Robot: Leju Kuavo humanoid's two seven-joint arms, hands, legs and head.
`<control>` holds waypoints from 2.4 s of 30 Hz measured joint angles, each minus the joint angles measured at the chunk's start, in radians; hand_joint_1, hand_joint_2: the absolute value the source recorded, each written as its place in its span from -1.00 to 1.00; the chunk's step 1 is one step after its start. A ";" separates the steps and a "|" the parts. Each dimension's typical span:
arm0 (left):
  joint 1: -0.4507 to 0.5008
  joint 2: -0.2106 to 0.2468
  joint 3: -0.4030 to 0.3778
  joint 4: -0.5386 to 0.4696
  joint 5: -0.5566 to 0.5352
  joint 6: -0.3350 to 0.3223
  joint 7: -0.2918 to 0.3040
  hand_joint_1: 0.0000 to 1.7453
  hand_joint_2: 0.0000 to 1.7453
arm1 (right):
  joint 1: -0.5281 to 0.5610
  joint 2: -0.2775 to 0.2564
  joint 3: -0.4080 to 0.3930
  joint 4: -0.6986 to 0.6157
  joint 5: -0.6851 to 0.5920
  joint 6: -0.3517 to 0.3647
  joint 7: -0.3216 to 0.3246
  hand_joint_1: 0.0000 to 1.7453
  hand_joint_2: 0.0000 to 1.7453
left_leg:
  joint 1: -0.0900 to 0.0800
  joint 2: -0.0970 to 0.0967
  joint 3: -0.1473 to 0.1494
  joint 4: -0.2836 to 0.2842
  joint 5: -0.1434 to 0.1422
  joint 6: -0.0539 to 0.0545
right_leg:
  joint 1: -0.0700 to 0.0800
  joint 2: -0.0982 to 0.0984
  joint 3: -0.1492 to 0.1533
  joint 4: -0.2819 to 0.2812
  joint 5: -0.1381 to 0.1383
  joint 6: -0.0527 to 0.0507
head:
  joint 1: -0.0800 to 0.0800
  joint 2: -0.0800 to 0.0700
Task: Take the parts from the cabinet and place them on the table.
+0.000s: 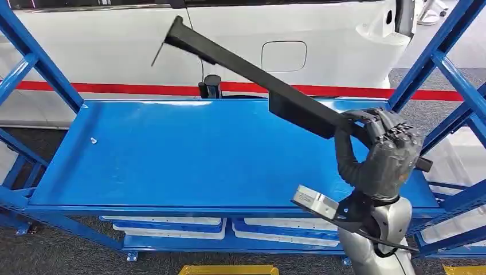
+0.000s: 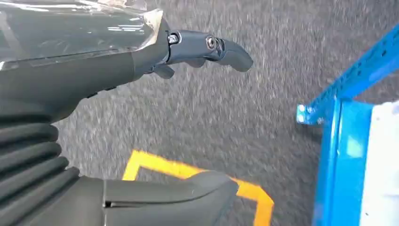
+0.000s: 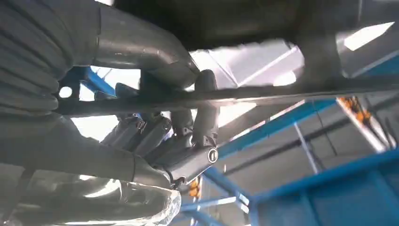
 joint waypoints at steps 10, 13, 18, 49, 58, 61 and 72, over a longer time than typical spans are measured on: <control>-0.006 0.027 0.037 -0.002 0.000 0.017 0.025 -1.00 1.00 | 0.073 -0.033 -0.166 -0.116 -0.148 -0.009 -0.188 1.00 1.00 | 0.001 0.000 0.000 0.000 0.000 0.000 | 0.001 0.000 0.001 0.000 0.000 0.000 | 0.000 0.000; -0.004 0.027 0.059 -0.002 0.019 0.029 0.042 -1.00 1.00 | 0.097 -0.037 -0.206 -0.138 -0.173 -0.009 -0.222 1.00 1.00 | 0.001 0.000 0.000 0.000 0.000 0.000 | 0.001 0.000 0.001 0.000 0.000 0.000 | 0.000 0.000; 0.000 0.025 0.079 -0.002 0.028 0.026 0.056 -1.00 1.00 | 0.130 -0.043 -0.248 -0.152 -0.196 -0.009 -0.254 1.00 1.00 | 0.000 0.000 0.000 0.000 0.000 0.000 | 0.000 0.000 0.001 0.000 0.000 0.000 | 0.000 0.000; 0.035 -0.005 0.090 -0.002 0.000 -0.114 0.105 -1.00 1.00 | 0.318 -0.028 -0.351 -0.169 -0.470 -0.010 -0.422 1.00 1.00 | 0.009 0.002 -0.033 0.016 0.032 0.002 | -0.012 0.006 0.061 0.008 -0.054 0.032 | 0.010 0.000; 0.039 -0.012 0.117 -0.001 0.029 -0.078 0.099 -1.00 1.00 | 0.428 -0.026 -0.325 -0.159 -0.531 -0.010 -0.349 1.00 1.00 | 0.025 0.002 -0.129 0.304 -0.150 -0.032 | -0.010 -0.003 -0.007 0.011 -0.006 -0.023 | -0.003 0.000; 0.040 -0.014 0.126 -0.001 0.032 -0.065 0.087 -1.00 1.00 | 0.475 -0.026 -0.316 -0.146 -0.581 -0.010 -0.328 1.00 1.00 | 0.025 0.001 0.010 0.104 -0.054 -0.018 | -0.008 -0.002 -0.022 0.011 0.010 -0.015 | -0.003 0.000; 0.044 -0.016 0.151 0.000 0.039 -0.034 0.076 -1.00 1.00 | 0.596 -0.020 -0.314 -0.075 -0.579 0.068 -0.283 1.00 1.00 | 0.004 0.014 -0.010 -0.027 0.030 0.035 | -0.001 -0.002 -0.109 0.273 -0.150 0.000 | 0.005 0.000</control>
